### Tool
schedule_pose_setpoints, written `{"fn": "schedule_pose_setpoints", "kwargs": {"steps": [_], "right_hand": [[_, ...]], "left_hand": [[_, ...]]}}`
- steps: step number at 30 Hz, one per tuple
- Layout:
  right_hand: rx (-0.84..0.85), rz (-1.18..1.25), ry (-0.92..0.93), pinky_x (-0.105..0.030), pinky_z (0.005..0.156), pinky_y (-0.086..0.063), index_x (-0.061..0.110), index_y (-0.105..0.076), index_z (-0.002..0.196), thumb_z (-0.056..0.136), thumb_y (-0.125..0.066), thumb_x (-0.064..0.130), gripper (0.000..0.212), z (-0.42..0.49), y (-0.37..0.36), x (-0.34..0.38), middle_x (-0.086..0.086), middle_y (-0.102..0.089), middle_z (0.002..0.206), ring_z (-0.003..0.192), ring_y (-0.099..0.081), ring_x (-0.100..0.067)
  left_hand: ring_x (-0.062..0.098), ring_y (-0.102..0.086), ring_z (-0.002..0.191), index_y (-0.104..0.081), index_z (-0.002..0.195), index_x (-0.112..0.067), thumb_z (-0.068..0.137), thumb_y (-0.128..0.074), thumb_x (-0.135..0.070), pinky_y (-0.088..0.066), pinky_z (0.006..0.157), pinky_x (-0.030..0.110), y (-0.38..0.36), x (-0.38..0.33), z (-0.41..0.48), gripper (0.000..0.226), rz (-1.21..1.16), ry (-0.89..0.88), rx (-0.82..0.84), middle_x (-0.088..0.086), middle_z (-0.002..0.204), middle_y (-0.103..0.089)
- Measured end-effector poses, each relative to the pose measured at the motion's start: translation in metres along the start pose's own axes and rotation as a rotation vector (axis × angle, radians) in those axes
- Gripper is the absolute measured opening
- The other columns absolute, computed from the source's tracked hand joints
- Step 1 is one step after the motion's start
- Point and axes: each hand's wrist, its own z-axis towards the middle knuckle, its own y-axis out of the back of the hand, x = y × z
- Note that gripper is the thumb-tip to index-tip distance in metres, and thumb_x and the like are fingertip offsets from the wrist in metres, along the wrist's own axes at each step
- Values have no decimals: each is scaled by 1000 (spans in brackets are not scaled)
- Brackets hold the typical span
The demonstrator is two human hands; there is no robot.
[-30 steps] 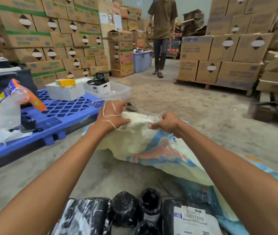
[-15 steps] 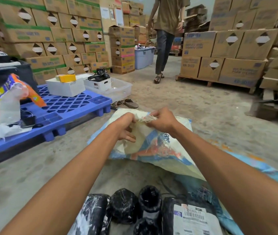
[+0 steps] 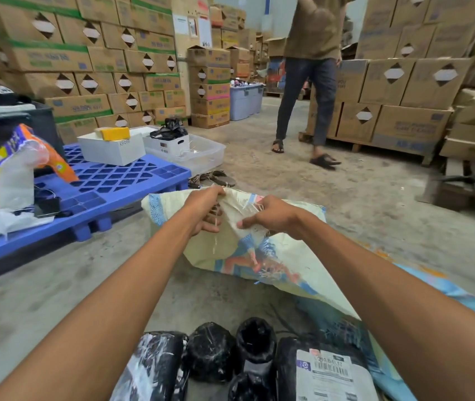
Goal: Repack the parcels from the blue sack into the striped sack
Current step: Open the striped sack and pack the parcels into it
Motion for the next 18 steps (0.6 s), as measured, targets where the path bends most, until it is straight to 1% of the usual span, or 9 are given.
{"fn": "schedule_pose_setpoints", "kwargs": {"steps": [2, 3, 5, 7, 10, 12, 15, 17, 18], "right_hand": [[100, 113, -31, -24, 57, -52, 10, -56, 73, 83, -80, 20, 28, -5, 4, -1, -4, -53, 71, 65, -53, -15], [156, 171, -41, -25, 60, -54, 13, -55, 70, 84, -79, 19, 29, -7, 6, -1, -4, -53, 70, 64, -52, -15], [226, 226, -58, -28, 64, -54, 11, -62, 72, 87, -76, 15, 22, -13, 9, -2, -3, -60, 68, 63, -54, -15], [242, 222, -55, -28, 62, -53, 9, -65, 69, 89, -74, 12, 22, -18, 10, -3, -2, -63, 65, 61, -55, -14], [251, 243, -62, -28, 61, -53, 9, -67, 71, 90, -73, 14, 20, -22, 12, -2, -2, -62, 66, 59, -55, -13], [132, 184, -92, -28, 58, -51, 11, -65, 77, 93, -69, 14, 17, -18, 16, -3, -2, -59, 68, 61, -54, -13], [-200, 197, -161, -28, 56, -41, 10, -58, 85, 91, -60, 5, 8, -3, 27, -12, -10, -48, 74, 64, -47, -20], [-351, 242, -189, -31, 61, -40, 10, -56, 95, 92, -53, 2, 9, 5, 34, -20, -13, -52, 88, 77, -51, -22], [-409, 246, -199, -30, 65, -41, 11, -54, 99, 95, -49, 3, 10, 7, 38, -23, -14, -54, 96, 86, -54, -22]], "left_hand": [[21, -57, 53, -61, 96, -7, 90, -64, -21, -58, 52, 33, 6, 0, 1, 15, -32, -29, -12, 10, 74, -58], [21, -58, 53, -61, 95, -6, 91, -63, -16, -58, 52, 32, 8, 0, 1, 10, -49, -30, 4, 10, 72, -59], [21, -61, 51, -60, 88, -4, 92, -62, -7, -59, 51, 31, 13, 1, 0, 6, -67, -14, 39, 12, 71, -60], [19, -64, 47, -60, 85, -2, 91, -63, -1, -60, 50, 29, 16, 4, 1, 7, -69, 0, 46, 14, 70, -62], [15, -62, 46, -60, 94, 1, 92, -60, 5, -56, 48, 25, 19, 8, 1, 5, -42, 3, 88, 13, 68, -61], [15, -60, 52, -59, 99, 0, 93, -58, 7, -53, 49, 24, 23, 11, 0, 9, 4, -13, 155, 11, 70, -59], [18, -58, 61, -55, 99, -3, 93, -53, 11, -53, 59, 29, 33, 17, -6, 16, 76, -23, 307, 12, 75, -58], [19, -58, 60, -53, 92, -5, 90, -52, 15, -52, 59, 29, 38, 22, -13, 20, 223, -37, 455, 11, 73, -57], [18, -58, 59, -52, 87, -6, 88, -51, 16, -51, 57, 29, 40, 25, -18, 22, 377, -29, 525, 10, 71, -57]]}}
